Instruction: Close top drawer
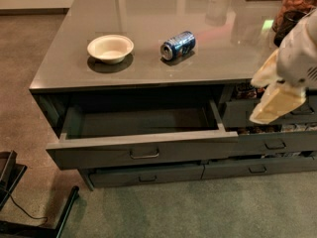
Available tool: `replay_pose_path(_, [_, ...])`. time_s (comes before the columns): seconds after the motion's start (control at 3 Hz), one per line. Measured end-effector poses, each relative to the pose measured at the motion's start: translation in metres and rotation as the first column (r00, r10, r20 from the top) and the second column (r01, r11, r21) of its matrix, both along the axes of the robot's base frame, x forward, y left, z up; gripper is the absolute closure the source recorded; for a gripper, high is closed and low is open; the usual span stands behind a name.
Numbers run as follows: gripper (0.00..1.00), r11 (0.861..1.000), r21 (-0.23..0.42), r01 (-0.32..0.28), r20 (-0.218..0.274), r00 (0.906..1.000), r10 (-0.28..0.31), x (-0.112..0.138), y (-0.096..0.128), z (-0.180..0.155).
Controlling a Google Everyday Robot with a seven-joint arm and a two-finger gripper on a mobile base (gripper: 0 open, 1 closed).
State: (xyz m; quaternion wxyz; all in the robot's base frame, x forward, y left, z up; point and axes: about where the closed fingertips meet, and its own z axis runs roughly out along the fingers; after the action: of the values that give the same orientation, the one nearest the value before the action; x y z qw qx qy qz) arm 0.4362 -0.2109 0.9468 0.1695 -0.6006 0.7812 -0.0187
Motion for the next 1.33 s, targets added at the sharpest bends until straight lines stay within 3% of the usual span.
replay_pose_path(0.67, [0.88,0.988,0.151,-0.014,-0.054,0.9983,0.022,-0.002,0.028,-0.121])
replay_pose_path(1.0, [1.00,0.966,0.259,-0.010,-0.101,0.9942,0.037,0.002,0.058,-0.193])
replay_pose_path(1.33, [1.00,0.966,0.258,-0.010,-0.101,0.9942,0.038,0.002,0.058,-0.193])
